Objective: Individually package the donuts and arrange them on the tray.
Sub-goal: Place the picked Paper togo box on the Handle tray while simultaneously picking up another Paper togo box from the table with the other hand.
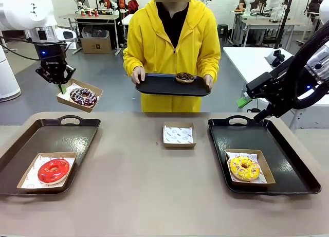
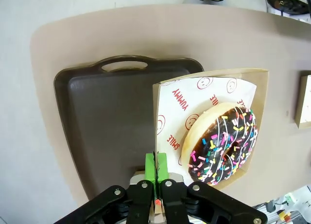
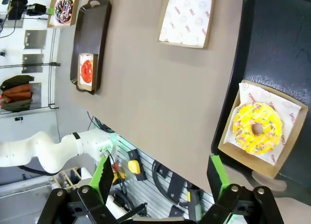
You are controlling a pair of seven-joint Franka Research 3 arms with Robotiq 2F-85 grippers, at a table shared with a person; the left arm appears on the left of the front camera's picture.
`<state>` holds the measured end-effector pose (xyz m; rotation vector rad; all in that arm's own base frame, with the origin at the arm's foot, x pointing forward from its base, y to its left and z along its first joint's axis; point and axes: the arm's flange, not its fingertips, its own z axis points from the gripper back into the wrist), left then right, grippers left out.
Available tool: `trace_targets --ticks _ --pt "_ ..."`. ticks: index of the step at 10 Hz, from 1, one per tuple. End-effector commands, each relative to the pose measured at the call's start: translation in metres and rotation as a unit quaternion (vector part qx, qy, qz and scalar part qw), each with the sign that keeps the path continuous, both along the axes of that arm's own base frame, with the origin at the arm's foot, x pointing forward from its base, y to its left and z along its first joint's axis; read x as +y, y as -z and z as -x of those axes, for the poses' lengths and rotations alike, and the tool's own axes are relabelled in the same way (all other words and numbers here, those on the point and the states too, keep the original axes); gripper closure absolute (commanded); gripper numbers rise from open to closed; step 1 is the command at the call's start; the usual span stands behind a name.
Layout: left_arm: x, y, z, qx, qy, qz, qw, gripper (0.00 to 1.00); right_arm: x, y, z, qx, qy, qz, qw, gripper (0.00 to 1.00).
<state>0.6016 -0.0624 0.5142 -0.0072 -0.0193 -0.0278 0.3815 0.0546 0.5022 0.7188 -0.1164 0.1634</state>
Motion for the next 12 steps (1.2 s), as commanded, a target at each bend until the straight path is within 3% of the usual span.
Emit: trace_targets --ticks 1,7,9,10,12 --pt "-0.002 -0.005 -0.003 -0.006 0.002 0.0 1.0 0.99 0.004 -0.001 -0.002 0.0 0.001 0.004 1.0 0.0" --pt "-0.002 -0.002 0.0 -0.002 0.002 0.0 1.0 0.99 0.003 0.0 0.0 0.0 -0.004 -0.001 1.0 0.0" --pt "0.021 0.011 0.002 0.018 0.004 0.01 1.0 0.99 0.034 -0.015 -0.025 -0.004 0.058 0.146 0.988 0.0" --pt "0.032 0.016 0.006 0.022 -0.006 0.014 1.0 0.99 0.052 -0.026 -0.047 -0.02 0.074 0.194 0.978 0.0" --pt "0.056 0.031 0.019 0.033 -0.009 0.024 0.999 0.99 0.085 -0.033 -0.093 0.003 0.07 0.247 0.967 0.0"
